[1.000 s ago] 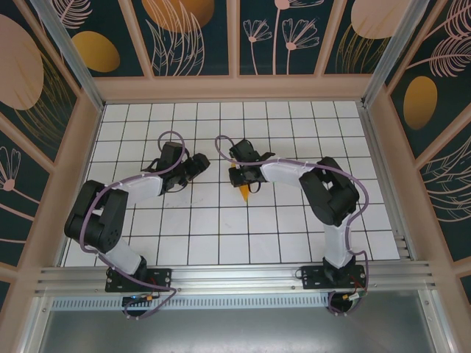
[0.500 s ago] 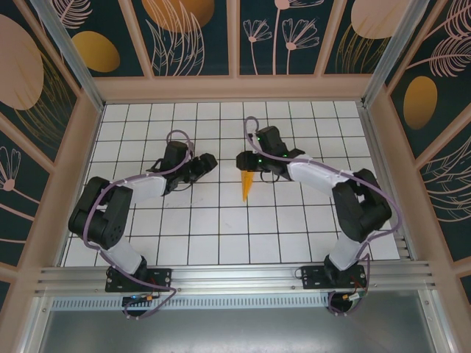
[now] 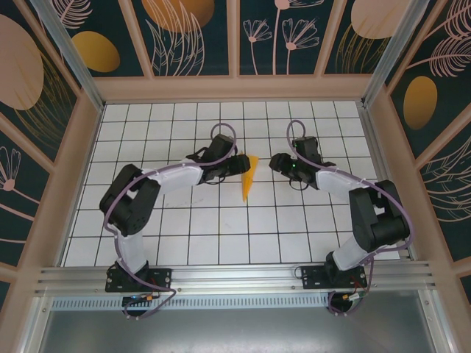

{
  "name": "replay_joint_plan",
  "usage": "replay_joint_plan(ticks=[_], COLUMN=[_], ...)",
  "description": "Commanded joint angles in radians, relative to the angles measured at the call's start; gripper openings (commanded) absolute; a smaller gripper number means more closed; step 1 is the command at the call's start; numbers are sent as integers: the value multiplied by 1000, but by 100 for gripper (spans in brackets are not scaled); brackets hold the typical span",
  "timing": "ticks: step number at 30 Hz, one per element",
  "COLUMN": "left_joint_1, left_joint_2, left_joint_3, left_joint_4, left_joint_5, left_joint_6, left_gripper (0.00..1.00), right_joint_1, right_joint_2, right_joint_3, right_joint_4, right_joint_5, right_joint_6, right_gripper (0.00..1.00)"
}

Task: Fold a paper plane with a square sheet of paper (pick it up from the middle)
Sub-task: Move the paper plane to the top-center of the table.

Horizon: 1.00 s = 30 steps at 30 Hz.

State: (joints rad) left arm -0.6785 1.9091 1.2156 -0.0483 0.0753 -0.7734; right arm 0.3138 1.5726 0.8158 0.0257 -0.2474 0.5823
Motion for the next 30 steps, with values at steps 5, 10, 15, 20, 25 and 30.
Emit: replay_joint_plan(ticks=[5,10,15,20,25,30], left_joint_1=[-25,-25,-15,20,46,58], left_joint_2=[123,119,49,-2,-9,-22], left_joint_3=[127,116,25,-68,-127,-155], left_joint_4=[-167,-165,-102,-22,50,77], left_joint_5=[-83,-136,-176,-141,-62,-36], left_joint_6=[19,-18,-77,-115,-129,-128], left_gripper=[54,29,17,8,6,6], right_joint_1=[-24,-27,-21,10,61,111], right_joint_2=[-29,-12,33,115,214,299], right_joint_3=[-27,-23,-6,55,146,249], right_joint_4=[46,55,80,60,24,-16], right_joint_5=[1,-45,-169,-265,-324,-346], right_joint_6=[29,21,-7,-47,-87,-117], right_gripper=[55,55,54,53,49,49])
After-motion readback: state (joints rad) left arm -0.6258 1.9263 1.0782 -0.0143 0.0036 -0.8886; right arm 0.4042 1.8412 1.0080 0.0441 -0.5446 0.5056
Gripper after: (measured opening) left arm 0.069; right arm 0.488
